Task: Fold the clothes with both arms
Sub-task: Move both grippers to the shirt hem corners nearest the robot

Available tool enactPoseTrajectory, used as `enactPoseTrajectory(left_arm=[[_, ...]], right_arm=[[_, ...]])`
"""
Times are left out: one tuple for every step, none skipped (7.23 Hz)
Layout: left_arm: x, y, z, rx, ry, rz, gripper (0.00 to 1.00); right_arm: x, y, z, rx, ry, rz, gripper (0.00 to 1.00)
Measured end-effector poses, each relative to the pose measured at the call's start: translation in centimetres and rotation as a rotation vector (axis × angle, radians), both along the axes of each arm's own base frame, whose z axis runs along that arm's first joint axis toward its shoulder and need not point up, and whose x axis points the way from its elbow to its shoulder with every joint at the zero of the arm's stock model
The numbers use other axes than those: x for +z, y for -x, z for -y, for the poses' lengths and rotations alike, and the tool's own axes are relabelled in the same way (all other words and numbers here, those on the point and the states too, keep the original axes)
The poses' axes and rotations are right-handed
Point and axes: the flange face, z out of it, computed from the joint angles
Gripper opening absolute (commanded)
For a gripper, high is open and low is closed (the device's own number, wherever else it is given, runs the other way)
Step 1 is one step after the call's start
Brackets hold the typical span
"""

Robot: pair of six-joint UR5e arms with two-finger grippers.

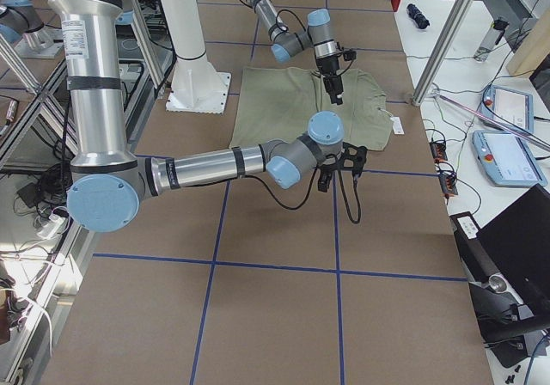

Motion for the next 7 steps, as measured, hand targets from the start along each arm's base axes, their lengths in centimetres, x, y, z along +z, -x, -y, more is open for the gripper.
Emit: enactPoseTrajectory(left_arm=[[2.9, 3.0, -2.3, 0.052, 0.005, 0.000, 0.89], [5.7, 7.1, -5.0, 0.083, -0.008, 0.015, 0.89], [8.0, 11.7, -8.1, 0.108, -0.048, 0.065, 0.89], [10.4, 16.1, -11.0, 0.133, -0.095, 0.122, 0.89], [12.7, 19.3, -13.2, 0.149, -0.124, 0.159, 0.90], [14.4, 21.1, -14.4, 0.158, -0.142, 0.183, 0.91], [15.2, 21.6, -14.8, 0.161, -0.148, 0.197, 0.91]], right_arm=[[-1.8, 3.7, -1.1, 0.009, 0.018, -0.014, 1.00], [-4.8, 9.1, -3.3, 0.037, 0.034, -0.029, 1.00], [-7.8, 14.9, -6.7, 0.077, 0.054, -0.032, 1.00], [-10.4, 20.2, -11.4, 0.117, 0.082, -0.021, 1.00], [-11.6, 23.7, -16.9, 0.145, 0.108, -0.017, 1.00], [-11.4, 25.6, -22.7, 0.166, 0.129, -0.033, 0.99], [-10.4, 26.4, -27.1, 0.186, 0.164, -0.054, 0.97]])
